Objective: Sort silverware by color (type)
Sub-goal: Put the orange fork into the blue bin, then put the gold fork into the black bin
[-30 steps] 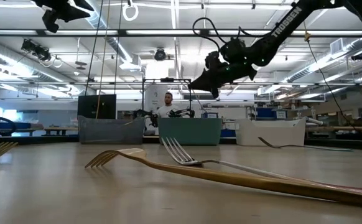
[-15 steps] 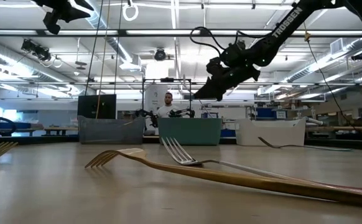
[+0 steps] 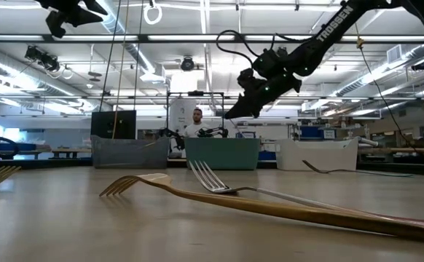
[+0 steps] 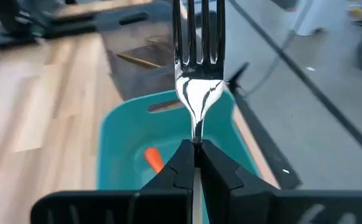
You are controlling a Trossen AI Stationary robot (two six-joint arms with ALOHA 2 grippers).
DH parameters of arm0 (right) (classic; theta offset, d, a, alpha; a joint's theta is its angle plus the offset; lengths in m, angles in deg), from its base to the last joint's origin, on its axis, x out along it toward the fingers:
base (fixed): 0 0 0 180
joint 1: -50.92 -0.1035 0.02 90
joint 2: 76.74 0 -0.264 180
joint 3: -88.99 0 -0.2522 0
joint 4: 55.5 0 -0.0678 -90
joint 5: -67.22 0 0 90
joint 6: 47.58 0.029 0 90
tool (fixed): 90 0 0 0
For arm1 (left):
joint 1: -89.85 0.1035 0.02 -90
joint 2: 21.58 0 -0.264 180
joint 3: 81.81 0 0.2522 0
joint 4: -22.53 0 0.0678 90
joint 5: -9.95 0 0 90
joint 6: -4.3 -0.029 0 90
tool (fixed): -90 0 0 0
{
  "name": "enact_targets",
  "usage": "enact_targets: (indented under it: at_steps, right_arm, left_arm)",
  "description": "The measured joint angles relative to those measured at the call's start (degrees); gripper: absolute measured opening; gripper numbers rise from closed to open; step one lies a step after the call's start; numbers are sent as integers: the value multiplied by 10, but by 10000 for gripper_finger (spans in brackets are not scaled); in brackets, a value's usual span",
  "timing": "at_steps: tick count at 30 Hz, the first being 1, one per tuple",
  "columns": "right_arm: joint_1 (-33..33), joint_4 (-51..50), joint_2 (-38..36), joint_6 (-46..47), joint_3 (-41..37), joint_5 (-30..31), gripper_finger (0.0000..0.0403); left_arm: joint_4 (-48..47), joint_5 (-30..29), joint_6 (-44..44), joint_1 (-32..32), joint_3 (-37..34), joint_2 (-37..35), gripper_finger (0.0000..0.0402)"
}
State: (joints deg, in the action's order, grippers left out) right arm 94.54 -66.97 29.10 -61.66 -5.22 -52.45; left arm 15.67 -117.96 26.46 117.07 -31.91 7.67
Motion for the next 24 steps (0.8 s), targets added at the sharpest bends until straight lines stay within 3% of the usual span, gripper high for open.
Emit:
enact_targets:
  at_steps: [4, 12, 16, 21, 24]
  right_arm:
    - [-18, 0, 0, -1, 0, 83, 34]
    - [-35, -29, 0, 1, 0, 113, 76]
    - [-48, -24, -6, 8, 0, 161, 80]
    - [-69, -54, -43, 4, 54, 232, 78]
    - [-78, -129, -66, 9, 101, 265, 77]
  left_arm:
    - [0, 0, -32, 0, 0, 0, 105]
    - [-3, 7, -109, 0, 0, 16, 105]
    - [-4, 7, -132, 0, 0, 35, 105]
    - [-3, 11, -166, 0, 0, 39, 105]
    - [-3, 47, -189, 0, 0, 36, 105]
